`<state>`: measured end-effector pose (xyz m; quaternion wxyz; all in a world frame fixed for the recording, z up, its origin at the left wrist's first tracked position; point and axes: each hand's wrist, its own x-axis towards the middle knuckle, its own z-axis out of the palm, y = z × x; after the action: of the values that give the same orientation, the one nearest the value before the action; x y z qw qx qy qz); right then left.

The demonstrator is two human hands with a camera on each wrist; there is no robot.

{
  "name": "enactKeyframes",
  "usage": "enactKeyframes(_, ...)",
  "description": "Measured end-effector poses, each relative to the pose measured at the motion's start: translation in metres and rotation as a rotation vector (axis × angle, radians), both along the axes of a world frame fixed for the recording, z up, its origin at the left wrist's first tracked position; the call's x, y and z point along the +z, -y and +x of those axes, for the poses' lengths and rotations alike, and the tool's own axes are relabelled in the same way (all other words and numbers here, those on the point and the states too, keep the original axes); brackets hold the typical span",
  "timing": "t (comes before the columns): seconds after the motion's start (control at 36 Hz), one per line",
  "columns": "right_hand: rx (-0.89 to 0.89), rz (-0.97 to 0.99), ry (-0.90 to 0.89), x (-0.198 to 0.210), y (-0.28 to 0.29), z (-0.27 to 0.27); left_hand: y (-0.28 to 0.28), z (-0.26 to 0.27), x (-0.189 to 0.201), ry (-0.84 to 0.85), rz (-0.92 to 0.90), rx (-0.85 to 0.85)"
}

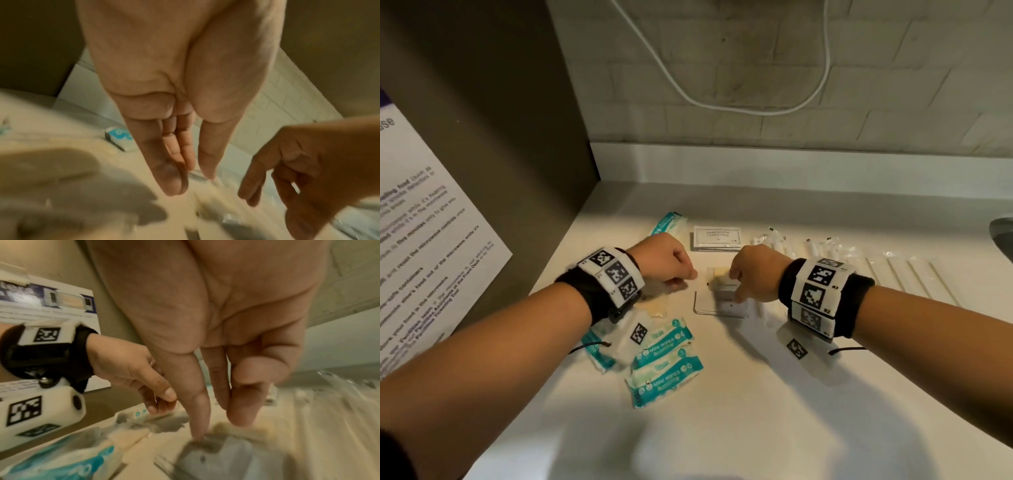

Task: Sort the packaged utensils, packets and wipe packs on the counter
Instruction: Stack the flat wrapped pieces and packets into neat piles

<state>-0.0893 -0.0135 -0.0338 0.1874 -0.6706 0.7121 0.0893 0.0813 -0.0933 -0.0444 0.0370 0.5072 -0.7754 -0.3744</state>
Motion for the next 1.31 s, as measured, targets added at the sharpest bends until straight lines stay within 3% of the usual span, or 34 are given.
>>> enactKeyframes(0.17, 0.144, -0.067, 0.102, 0.033, 0.011, 0.029, 0.034, 0.034, 0.018, 0.0, -0.139, 0.119)
enactKeyframes(0.25, 0.215, -0.076, 0.133, 0.03, 0.024, 0.053, 0.049, 0.047, 0.017, 0.101, -0.257, 0.147)
enactKeyframes(0.44, 0.376, 0.074, 0.02, 0.004, 0.043, 0.097, 0.057, 0.055, -0.009, 0.459, -0.253, 0.039)
enactKeyframes(0.56, 0.394, 0.152, -0.01, 0.0, 0.046, 0.106, 0.055, 0.052, -0.014, 0.465, -0.257, 0.032)
enactKeyframes(0.81, 0.397, 0.091, -0.017, -0.001, 0.05, 0.106, 0.062, 0.063, -0.02, 0.3, -0.132, 0.059)
enactKeyframes(1.14, 0.441, -0.077, 0.116, -0.003, 0.061, 0.093, 0.063, 0.085, -0.006, -0.03, -0.223, 0.137)
enactKeyframes(1.31, 0.486, -0.061, 0.124, -0.01, 0.068, 0.101, 0.054, 0.101, 0.011, -0.189, -0.226, 0.194)
